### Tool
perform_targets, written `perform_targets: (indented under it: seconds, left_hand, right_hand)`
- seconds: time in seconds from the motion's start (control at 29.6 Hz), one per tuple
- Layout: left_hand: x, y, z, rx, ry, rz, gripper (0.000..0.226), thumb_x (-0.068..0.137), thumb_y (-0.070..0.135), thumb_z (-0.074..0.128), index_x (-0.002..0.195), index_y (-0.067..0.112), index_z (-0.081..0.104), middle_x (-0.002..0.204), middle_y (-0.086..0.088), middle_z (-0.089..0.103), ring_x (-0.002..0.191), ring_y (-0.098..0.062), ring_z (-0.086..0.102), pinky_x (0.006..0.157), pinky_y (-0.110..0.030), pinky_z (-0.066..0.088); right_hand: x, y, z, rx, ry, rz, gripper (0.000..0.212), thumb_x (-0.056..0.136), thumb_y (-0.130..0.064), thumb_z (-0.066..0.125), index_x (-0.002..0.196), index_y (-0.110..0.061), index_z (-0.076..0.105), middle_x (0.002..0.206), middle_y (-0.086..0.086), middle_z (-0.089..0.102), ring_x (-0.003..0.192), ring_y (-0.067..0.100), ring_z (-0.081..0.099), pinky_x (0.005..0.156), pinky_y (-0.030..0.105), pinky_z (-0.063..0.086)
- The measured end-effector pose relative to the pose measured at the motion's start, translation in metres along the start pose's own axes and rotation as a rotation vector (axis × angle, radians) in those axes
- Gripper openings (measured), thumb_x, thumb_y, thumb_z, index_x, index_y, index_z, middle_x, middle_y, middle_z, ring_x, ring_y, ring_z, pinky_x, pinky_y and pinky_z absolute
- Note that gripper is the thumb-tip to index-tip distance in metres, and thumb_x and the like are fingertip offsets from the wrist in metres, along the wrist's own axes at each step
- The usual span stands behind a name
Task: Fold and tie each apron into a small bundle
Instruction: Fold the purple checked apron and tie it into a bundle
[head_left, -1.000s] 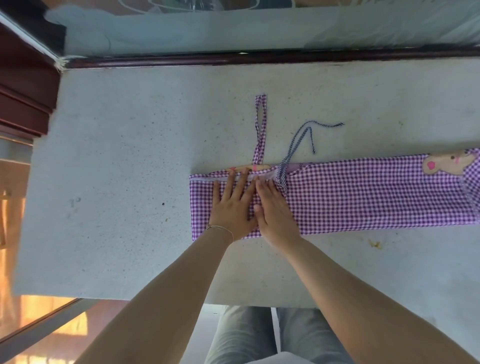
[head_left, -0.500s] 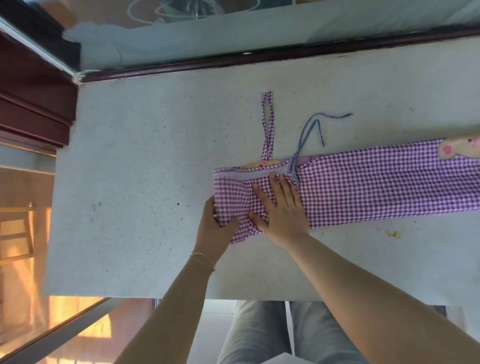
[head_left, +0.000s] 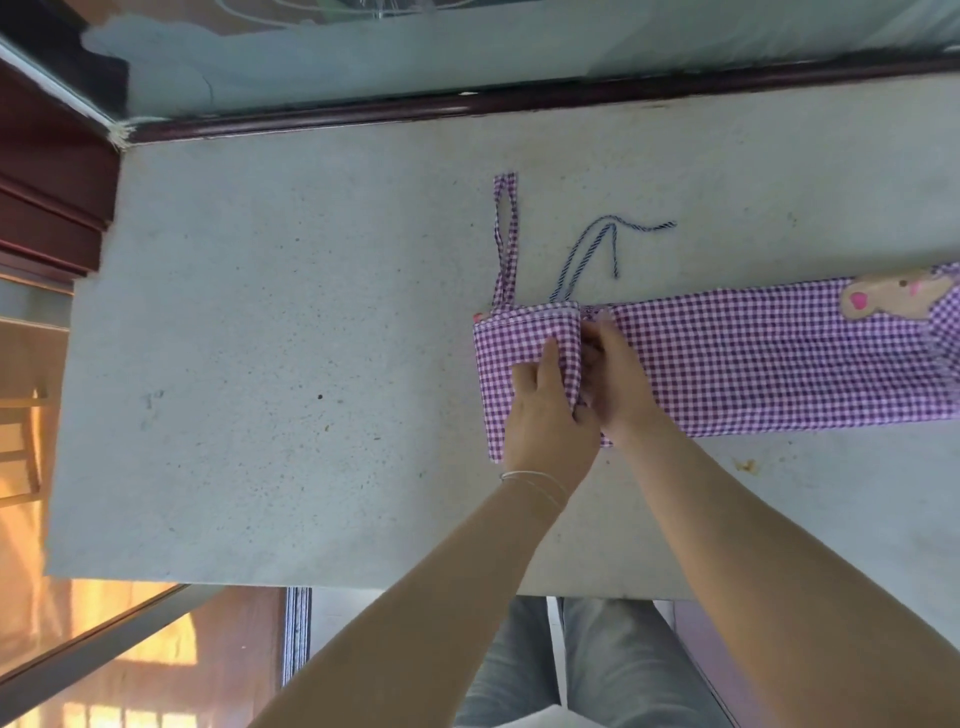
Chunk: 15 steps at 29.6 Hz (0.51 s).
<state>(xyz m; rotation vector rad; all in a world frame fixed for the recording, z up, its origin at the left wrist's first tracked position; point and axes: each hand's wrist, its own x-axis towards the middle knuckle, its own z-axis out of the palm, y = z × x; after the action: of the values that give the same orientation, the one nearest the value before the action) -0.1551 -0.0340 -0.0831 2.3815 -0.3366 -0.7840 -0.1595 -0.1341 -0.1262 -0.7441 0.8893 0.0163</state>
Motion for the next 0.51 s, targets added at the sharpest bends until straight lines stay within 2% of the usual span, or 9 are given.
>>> perform_targets:
  seconds: [0.07, 0.17, 0.24, 0.3, 0.37, 0.41, 0.44, 0.47, 0.51]
  left_hand:
    - [0.003, 0.001, 0.014, 0.069, -0.017, 0.033, 0.069, 0.09, 0.021, 0.051, 0.15, 0.021, 0.016, 0.13, -0.005, 0.033, 0.104, -0.023, 0.051, 0.083, -0.036, 0.051]
    - [0.006, -0.009, 0.032, 0.104, -0.025, 0.1, 0.064, 0.091, 0.02, 0.049, 0.148, 0.013, 0.022, 0.126, -0.009, 0.037, 0.099, -0.025, 0.054, 0.079, -0.04, 0.055]
    - [0.005, -0.014, 0.038, 0.123, -0.003, 0.15, 0.058, 0.094, 0.019, 0.045, 0.147, 0.01, 0.026, 0.123, -0.01, 0.04, 0.093, -0.025, 0.055, 0.074, -0.04, 0.055]
    - [0.005, -0.018, 0.041, 0.15, 0.011, 0.185, 0.053, 0.096, 0.017, 0.042, 0.147, 0.01, 0.029, 0.122, -0.011, 0.041, 0.088, -0.024, 0.056, 0.072, -0.038, 0.055]
    - [0.007, -0.021, 0.041, 0.201, -0.018, 0.177, 0.051, 0.097, 0.014, 0.042, 0.146, 0.01, 0.033, 0.127, -0.012, 0.042, 0.091, -0.025, 0.058, 0.075, -0.04, 0.056]
    - [0.008, -0.02, 0.041, 0.238, -0.039, 0.185, 0.05, 0.096, 0.013, 0.045, 0.145, 0.01, 0.036, 0.129, -0.011, 0.043, 0.095, -0.026, 0.058, 0.078, -0.042, 0.056]
    - [0.01, -0.024, 0.037, 0.291, -0.038, 0.228, 0.049, 0.093, 0.012, 0.05, 0.141, 0.01, 0.042, 0.129, -0.011, 0.047, 0.098, -0.026, 0.059, 0.079, -0.042, 0.056]
    - [0.012, -0.025, 0.035, 0.361, -0.001, 0.314, 0.047, 0.088, 0.011, 0.057, 0.135, 0.01, 0.05, 0.123, -0.01, 0.053, 0.097, -0.026, 0.06, 0.077, -0.043, 0.057]
    - [0.014, -0.031, 0.033, 0.444, 0.066, 0.413, 0.045, 0.083, 0.012, 0.063, 0.127, 0.011, 0.058, 0.116, -0.009, 0.059, 0.095, -0.027, 0.061, 0.076, -0.043, 0.057]
  right_hand:
    - [0.004, -0.002, -0.007, -0.048, -0.037, 0.066, 0.054, 0.092, -0.049, 0.05, 0.127, -0.009, 0.055, 0.125, 0.009, 0.063, 0.118, 0.027, 0.058, 0.101, 0.043, 0.046]
    - [0.009, -0.003, -0.011, -0.319, 0.015, -0.052, 0.03, 0.091, -0.032, 0.061, 0.111, -0.01, 0.062, 0.113, 0.005, 0.068, 0.111, 0.026, 0.063, 0.097, 0.042, 0.05]
    - [0.009, -0.007, -0.013, -0.526, 0.041, -0.13, 0.027, 0.094, -0.026, 0.058, 0.117, -0.012, 0.062, 0.114, 0.0, 0.067, 0.109, 0.018, 0.062, 0.095, 0.033, 0.05]
    - [0.0, -0.013, -0.013, -0.666, 0.026, -0.238, 0.036, 0.096, -0.024, 0.055, 0.13, -0.011, 0.053, 0.123, -0.006, 0.06, 0.116, 0.01, 0.057, 0.094, 0.016, 0.045]
    - [-0.025, -0.014, -0.019, -0.776, 0.082, -0.433, 0.036, 0.098, -0.017, 0.052, 0.133, -0.009, 0.05, 0.124, -0.006, 0.057, 0.116, 0.006, 0.054, 0.093, 0.009, 0.041]
    - [-0.038, -0.013, -0.028, -0.906, 0.162, -0.603, 0.032, 0.098, -0.015, 0.05, 0.13, -0.009, 0.053, 0.124, -0.003, 0.059, 0.116, 0.008, 0.055, 0.095, 0.013, 0.042]
    - [-0.044, -0.004, -0.039, -1.088, 0.25, -0.764, 0.029, 0.099, -0.015, 0.048, 0.126, -0.011, 0.057, 0.124, 0.001, 0.061, 0.117, 0.013, 0.055, 0.1, 0.023, 0.044]
    - [-0.048, 0.001, -0.054, -1.295, 0.319, -0.882, 0.029, 0.099, -0.019, 0.046, 0.125, -0.014, 0.058, 0.128, 0.003, 0.06, 0.122, 0.019, 0.053, 0.106, 0.038, 0.041]
    - [-0.044, 0.01, -0.068, -1.512, 0.36, -0.898, 0.033, 0.1, -0.028, 0.042, 0.129, -0.018, 0.055, 0.136, 0.004, 0.055, 0.129, 0.025, 0.047, 0.111, 0.053, 0.031]
